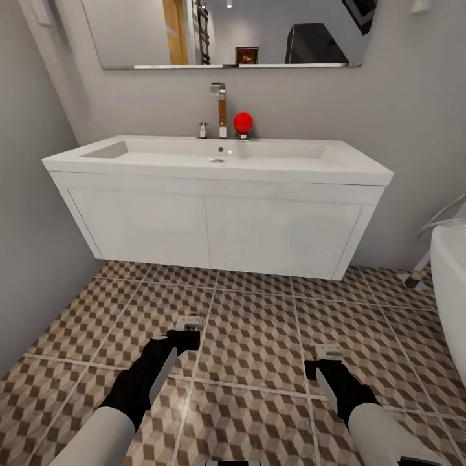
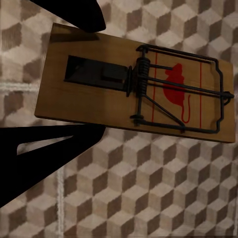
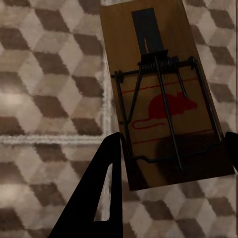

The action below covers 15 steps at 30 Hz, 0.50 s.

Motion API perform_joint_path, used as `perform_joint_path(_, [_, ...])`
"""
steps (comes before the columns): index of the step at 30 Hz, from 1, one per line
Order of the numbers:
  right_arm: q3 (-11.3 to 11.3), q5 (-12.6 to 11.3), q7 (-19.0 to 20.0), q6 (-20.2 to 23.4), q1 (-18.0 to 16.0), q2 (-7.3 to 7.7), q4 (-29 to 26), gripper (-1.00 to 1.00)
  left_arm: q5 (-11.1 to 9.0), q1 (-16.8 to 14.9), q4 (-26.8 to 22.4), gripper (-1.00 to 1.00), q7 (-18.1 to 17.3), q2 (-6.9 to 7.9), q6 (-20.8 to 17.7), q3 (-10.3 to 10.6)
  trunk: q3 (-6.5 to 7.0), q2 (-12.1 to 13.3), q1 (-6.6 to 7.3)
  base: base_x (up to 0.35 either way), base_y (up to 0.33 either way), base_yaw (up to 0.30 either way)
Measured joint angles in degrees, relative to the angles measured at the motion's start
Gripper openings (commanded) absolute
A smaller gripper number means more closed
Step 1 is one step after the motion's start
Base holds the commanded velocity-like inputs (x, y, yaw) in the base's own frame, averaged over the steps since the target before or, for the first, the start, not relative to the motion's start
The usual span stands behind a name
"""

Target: Take the four mousetraps from the cabinet in the bathroom and place them on the bathroom floor. Make sure all four end up on the same floor surface, and ensure that at least two of them are either under or directly next to the same bathroom sink.

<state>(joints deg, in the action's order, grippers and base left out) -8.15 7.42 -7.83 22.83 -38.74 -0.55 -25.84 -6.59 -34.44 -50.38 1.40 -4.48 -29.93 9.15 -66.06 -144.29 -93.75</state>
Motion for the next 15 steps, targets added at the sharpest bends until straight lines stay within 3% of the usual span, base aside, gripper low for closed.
perform_joint_path(9, [-0.17,-0.01,-0.15,0.43,0.00,-0.01,-0.24,-1.00,0.13,0.00,-0.26,-1.00,0.03,-0.02,-0.02,0.15,0.40,0.00,0.00,0.000,0.000,-0.173])
perform_joint_path(15, [-0.17,0.00,-0.16,0.47,0.00,-0.01,-0.24,-1.00,0.23,0.00,-0.29,-1.00,0.07,0.03,-0.02,0.22,0.50,0.00,0.00,0.000,0.000,-0.065])
